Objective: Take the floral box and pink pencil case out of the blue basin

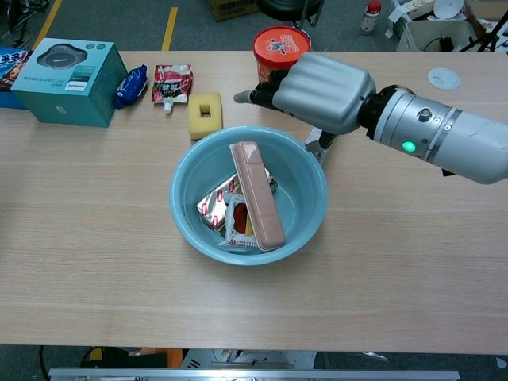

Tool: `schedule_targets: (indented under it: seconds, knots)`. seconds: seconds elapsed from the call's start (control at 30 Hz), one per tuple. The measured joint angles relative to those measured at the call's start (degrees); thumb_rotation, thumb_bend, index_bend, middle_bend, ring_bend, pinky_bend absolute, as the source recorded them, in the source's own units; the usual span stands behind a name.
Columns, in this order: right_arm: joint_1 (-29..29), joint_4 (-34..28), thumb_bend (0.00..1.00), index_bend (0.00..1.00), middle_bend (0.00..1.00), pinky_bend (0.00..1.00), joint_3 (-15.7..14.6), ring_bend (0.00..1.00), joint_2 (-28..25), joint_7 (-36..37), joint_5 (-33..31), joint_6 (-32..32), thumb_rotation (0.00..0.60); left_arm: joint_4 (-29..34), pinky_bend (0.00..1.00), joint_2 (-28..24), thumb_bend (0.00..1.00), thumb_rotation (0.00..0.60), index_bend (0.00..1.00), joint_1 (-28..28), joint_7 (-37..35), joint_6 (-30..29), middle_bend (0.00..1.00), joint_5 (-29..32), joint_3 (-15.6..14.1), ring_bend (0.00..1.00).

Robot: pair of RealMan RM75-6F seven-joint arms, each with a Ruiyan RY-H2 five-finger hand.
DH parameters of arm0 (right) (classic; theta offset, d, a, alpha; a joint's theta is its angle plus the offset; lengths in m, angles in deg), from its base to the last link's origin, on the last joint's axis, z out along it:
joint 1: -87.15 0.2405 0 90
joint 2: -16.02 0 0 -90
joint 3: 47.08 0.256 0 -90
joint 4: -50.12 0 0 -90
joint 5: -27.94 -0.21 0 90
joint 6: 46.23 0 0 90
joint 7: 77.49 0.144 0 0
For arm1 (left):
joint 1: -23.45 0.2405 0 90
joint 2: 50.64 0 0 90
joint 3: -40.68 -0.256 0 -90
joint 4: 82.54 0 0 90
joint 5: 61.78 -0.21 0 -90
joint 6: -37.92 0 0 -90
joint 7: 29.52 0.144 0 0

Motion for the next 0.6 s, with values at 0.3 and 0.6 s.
schedule_targets:
  seconds: [0.3,0.6]
  knots:
    - [2.3,1.8,0.03,0.11,0.26,0.46,-1.7,0.21,3.5,-6.1,0.3,-3.9,0.600,-1.1,0.10,-0.1,0.36,0.600,0.21,0.6,-1.4,-0.2,0.18,0.2,-0.2,0.10]
    - [3.7,4.6,0.02,0.12,0.26,0.39,-2.6,0.20,7.5,-11.6,-1.0,-5.9,0.600,-2.1,0.10,-0.1,0.36,0.600,0.21,0.6,-2.4,0.1,0.18,0.1,-0.2,0.10]
